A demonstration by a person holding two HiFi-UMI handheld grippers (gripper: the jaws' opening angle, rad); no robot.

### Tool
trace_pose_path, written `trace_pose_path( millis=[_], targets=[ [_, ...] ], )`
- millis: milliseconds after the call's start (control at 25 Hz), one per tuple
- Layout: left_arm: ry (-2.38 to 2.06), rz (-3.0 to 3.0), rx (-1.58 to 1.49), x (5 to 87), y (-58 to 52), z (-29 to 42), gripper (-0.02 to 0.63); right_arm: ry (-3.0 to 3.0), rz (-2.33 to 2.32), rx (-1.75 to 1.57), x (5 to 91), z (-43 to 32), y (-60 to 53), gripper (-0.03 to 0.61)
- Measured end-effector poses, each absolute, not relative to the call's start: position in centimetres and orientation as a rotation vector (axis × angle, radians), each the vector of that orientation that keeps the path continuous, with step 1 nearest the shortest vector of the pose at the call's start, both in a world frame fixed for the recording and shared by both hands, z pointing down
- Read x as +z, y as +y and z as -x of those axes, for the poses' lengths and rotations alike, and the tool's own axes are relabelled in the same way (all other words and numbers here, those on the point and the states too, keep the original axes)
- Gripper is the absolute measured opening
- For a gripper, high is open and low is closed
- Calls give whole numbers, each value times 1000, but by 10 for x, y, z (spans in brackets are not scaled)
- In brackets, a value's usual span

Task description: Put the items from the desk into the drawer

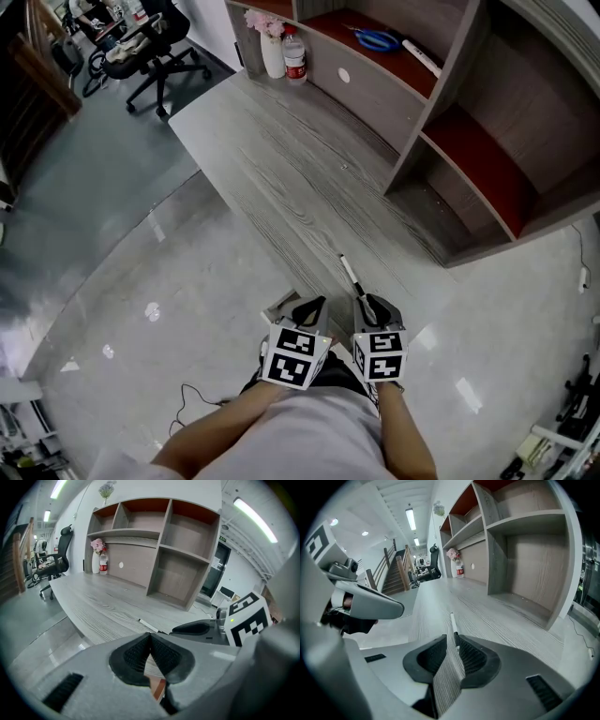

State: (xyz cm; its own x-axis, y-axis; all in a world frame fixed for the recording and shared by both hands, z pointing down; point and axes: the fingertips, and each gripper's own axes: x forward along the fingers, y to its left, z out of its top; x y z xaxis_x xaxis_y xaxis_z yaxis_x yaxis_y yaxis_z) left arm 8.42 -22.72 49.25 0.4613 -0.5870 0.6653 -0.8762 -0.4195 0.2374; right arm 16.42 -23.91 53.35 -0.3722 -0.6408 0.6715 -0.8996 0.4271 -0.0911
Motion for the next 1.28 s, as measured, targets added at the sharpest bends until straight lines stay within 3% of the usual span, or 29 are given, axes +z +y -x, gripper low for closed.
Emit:
trace_pose_path(
  millis=[360, 600, 1280],
  targets=[
    [-1254, -2105, 675, 500, -226, -77, 2, -2109, -1235, 598, 553, -163, -251, 75],
    [-1263, -2104, 676, 497, -220, -65, 3, -2064, -1254, 602, 562, -166, -251, 40],
    [-1195, -2145, 669, 501, -195, -9, 3, -2036, -1360, 595, 541, -121, -205, 38]
  ],
)
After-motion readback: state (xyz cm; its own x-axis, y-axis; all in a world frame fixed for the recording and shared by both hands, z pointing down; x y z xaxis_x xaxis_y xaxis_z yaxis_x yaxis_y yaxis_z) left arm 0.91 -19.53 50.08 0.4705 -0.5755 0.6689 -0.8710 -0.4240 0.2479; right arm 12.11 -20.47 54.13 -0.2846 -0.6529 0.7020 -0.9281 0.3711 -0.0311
